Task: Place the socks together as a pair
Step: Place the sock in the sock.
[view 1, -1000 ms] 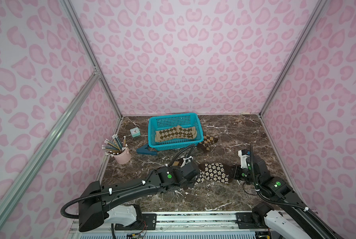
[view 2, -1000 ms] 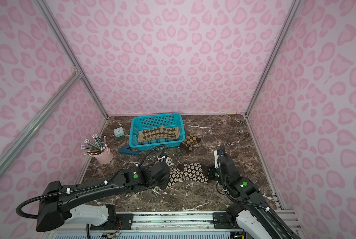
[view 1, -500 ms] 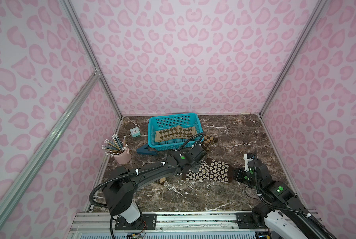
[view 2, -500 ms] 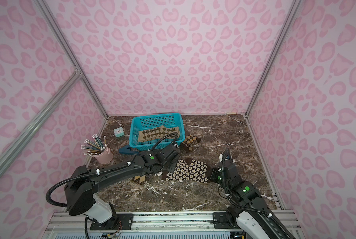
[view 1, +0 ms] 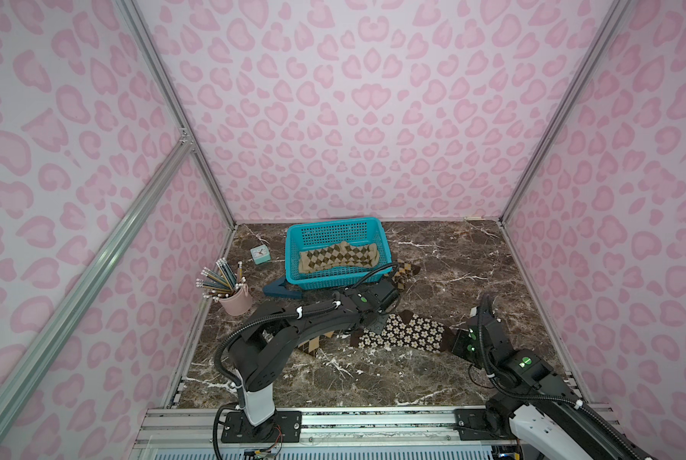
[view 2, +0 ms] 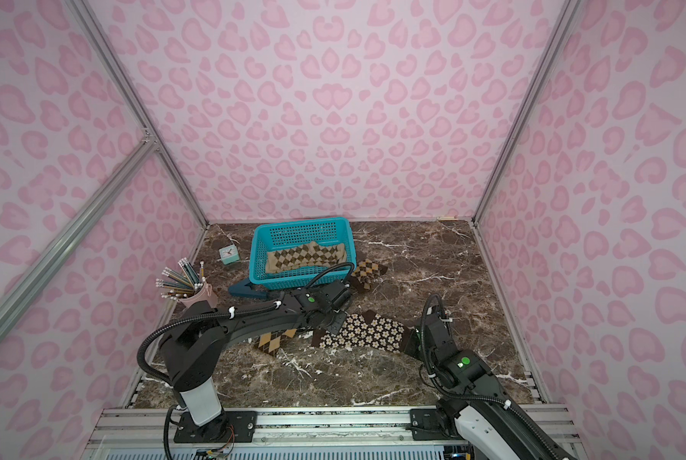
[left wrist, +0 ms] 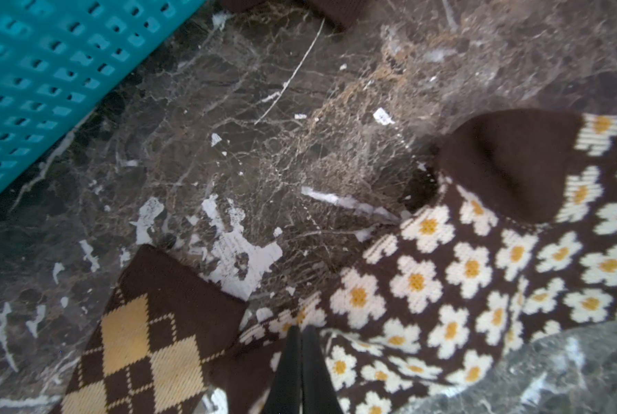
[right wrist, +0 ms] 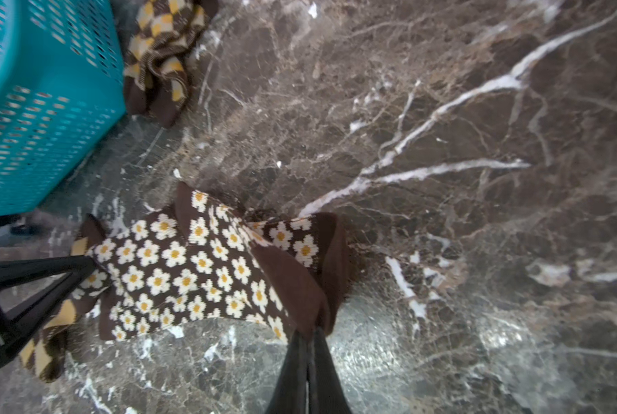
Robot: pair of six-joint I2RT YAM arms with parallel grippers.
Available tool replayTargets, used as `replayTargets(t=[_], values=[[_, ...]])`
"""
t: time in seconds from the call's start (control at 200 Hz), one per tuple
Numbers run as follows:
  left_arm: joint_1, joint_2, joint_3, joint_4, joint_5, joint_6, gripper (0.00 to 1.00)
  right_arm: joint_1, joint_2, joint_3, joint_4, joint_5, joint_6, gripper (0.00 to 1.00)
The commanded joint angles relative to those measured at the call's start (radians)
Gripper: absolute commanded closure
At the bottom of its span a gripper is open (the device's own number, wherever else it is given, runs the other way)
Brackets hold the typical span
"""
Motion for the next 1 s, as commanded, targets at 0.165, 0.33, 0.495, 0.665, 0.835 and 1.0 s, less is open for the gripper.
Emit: replayTargets(t=[0.165, 0.33, 0.495, 0.665, 0.835, 1.0], values=[[0.006, 0.043, 0.006, 0.057, 0.033, 0.052, 0.97, 0.053, -0.004, 0.018, -0.055, 0.093, 0.071, 1.00], [0.008, 0.038, 0.000, 0.046, 0.046, 0.070, 0.96, 0.067, 0.020, 0.024, -0.067, 0.128, 0.093, 1.00], [0.008, -0.033, 0.026, 0.001, 0.069, 0.060, 0.97, 0.067, -0.055, 0.018, -0.038, 0.115, 0.098, 1.00], [0.007, -0.113, 0.027, -0.048, 0.084, 0.041, 0.96, 0.067, -0.088, 0.031, -0.068, 0.102, 0.101, 1.00], [0.007, -0.159, 0.022, -0.087, 0.111, 0.029, 0.96, 0.067, -0.094, 0.063, -0.084, 0.093, 0.100, 1.00], [0.005, -0.198, 0.021, -0.118, 0.110, 0.016, 0.96, 0.067, -0.101, 0.078, -0.093, 0.088, 0.096, 1.00]])
